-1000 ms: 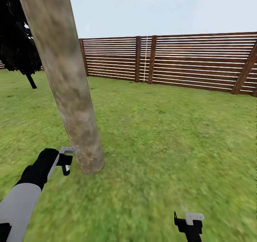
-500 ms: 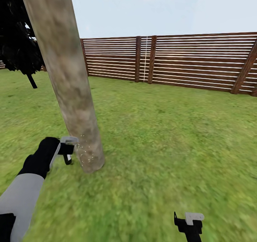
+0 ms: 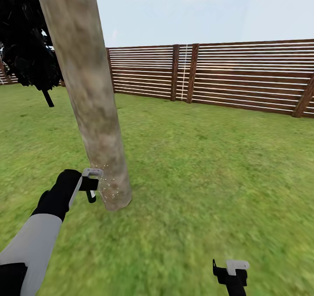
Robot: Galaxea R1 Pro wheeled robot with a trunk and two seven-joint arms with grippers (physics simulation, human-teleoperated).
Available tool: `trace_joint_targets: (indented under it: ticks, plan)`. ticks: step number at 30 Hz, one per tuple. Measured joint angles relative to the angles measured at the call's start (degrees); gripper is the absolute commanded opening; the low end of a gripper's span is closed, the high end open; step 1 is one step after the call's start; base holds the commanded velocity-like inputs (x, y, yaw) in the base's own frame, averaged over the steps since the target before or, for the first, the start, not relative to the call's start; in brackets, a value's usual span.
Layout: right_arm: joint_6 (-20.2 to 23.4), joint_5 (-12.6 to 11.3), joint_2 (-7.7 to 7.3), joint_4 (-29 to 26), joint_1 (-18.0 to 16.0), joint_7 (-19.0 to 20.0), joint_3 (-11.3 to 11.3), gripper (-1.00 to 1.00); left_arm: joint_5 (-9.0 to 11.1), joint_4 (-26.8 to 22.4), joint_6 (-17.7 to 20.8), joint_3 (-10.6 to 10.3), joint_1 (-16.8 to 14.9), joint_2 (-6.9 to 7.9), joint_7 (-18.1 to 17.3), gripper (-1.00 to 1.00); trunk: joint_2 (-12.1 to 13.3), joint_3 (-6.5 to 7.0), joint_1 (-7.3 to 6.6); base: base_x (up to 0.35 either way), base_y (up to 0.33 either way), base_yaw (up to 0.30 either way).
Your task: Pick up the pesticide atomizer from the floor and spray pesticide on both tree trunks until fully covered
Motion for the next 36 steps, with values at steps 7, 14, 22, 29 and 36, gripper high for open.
trace_joint_targets:
  ticks: [7,14,22,29,36]
  plan:
    - [-0.09,-0.01,-0.07,0.0,0.0,0.0,0.0,1.0,-0.04,0.08,-0.49,0.1,0.24,-0.11,3.7,-1.0,0.0,0.0,0.0,0.062,-0.247,0.001]
    - [-0.09,-0.01,-0.02,0.0,0.0,0.0,0.01,1.0,0.02,0.43,-0.59,0.19,0.33,-0.4,4.23,-1.0,0.0,0.0,0.0,-0.006,-0.276,0.008]
    - [-0.09,0.0,0.05,0.0,0.0,0.0,0.09,1.0,-0.07,0.62,-1.01,0.66,1.67,-0.42,4.24,-1.0,0.0,0.0,0.0,0.0,-0.277,0.235]
    - [-0.09,0.01,0.04,0.0,0.0,-0.11,0.09,1.0,0.21,0.9,-0.92,0.51,2.33,-0.69,9.22,-1.0,0.0,0.0,0.0,0.0,-0.277,0.069]
    - [-0.09,0.02,0.02,0.0,0.0,-0.16,0.09,1.0,0.72,1.15,-0.89,0.72,2.42,-0.75,10.05,-1.0,0.0,0.0,0.0,0.038,-0.276,0.0]
